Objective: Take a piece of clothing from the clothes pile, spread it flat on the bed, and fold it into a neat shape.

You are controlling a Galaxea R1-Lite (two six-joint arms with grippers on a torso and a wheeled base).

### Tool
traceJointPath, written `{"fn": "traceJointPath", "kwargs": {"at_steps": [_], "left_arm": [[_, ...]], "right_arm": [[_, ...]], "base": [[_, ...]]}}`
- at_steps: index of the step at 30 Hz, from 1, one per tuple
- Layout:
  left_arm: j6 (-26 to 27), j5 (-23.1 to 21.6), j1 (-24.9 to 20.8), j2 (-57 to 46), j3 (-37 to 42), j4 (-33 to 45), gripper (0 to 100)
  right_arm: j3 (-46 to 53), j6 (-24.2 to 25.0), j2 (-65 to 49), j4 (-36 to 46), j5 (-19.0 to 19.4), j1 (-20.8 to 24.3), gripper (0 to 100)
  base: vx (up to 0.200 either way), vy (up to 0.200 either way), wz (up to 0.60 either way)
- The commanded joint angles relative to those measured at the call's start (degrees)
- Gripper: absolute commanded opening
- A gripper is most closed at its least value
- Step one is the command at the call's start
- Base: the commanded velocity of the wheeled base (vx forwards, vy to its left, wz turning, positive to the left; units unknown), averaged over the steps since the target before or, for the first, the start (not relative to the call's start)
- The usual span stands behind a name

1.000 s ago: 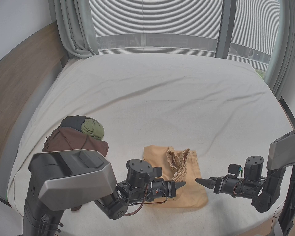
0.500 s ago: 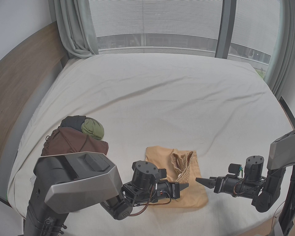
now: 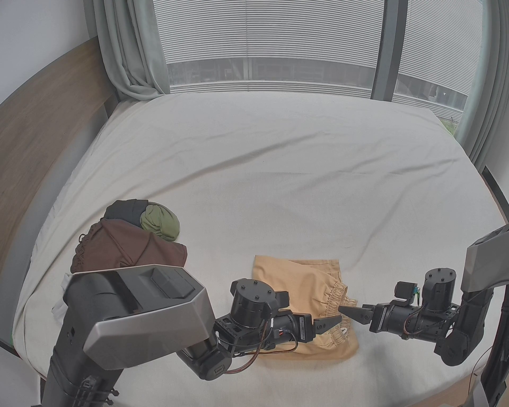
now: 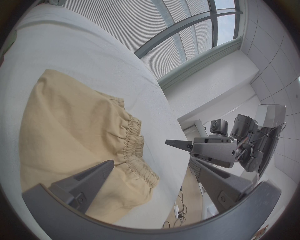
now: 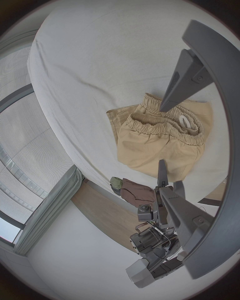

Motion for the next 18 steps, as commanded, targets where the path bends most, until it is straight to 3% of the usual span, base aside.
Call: {"fn": "traceJointPath", "kwargs": {"at_steps": [1,18], "left_arm": [[0.0,1.9,0.2,-0.1,0.2,-1.1,100],[-0.4,0.2,7.1,-12.7,12.4,-3.1,100]], "right_arm": [[-0.2,0.0,0.0,0.0,0.0,0.0,100],[-3.8,0.9,2.5,0.0,-0.8,0.1,100]], "base": [[0.0,0.0,0.0],[0.0,0.0,0.0]]}}
